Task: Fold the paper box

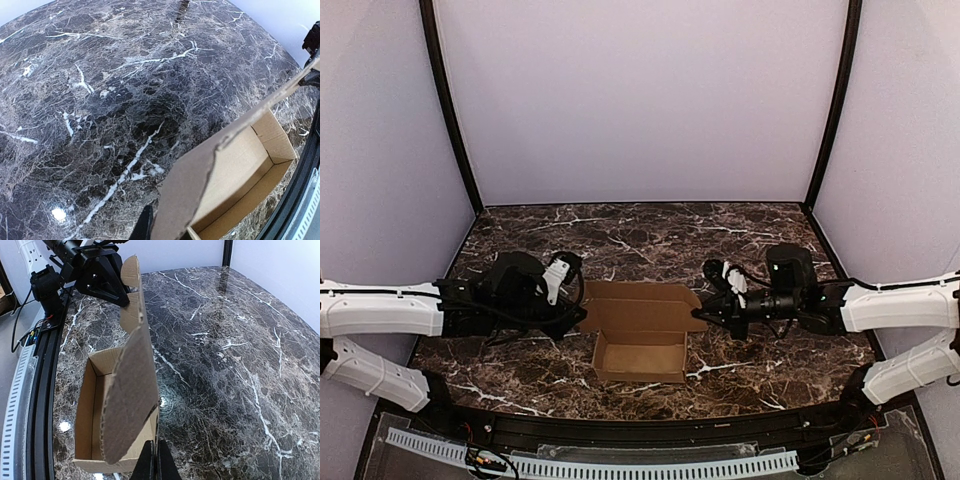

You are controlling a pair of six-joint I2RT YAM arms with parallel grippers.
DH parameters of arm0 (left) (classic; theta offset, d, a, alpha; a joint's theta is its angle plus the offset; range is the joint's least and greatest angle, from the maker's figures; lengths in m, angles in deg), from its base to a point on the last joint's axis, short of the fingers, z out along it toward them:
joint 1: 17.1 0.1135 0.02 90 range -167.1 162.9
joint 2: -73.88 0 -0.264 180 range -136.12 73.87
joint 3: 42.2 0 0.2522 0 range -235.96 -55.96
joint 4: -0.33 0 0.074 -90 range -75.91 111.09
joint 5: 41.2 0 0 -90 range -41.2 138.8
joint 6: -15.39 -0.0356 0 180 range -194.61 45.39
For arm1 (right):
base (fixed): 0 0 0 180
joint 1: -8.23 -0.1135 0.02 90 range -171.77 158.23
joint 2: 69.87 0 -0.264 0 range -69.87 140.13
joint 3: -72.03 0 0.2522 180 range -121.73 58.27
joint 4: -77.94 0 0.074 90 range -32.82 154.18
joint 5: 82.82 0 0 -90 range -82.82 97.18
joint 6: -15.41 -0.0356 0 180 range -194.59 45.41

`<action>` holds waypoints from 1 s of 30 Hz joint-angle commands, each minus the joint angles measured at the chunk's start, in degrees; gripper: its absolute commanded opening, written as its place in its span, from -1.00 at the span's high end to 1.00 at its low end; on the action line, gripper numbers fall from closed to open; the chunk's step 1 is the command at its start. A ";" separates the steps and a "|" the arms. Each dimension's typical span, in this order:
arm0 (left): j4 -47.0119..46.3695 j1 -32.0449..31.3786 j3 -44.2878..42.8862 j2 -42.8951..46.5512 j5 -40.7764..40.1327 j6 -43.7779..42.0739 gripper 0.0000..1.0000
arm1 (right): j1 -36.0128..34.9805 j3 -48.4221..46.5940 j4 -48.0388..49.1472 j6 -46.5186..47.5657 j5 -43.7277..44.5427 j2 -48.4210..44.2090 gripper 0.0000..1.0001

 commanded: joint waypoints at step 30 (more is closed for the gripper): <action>-6.86 0.06 -0.63 -2.44 -0.27 4.47 0.99 | -16.62 -0.63 14.66 -17.79 44.22 6.44 1.00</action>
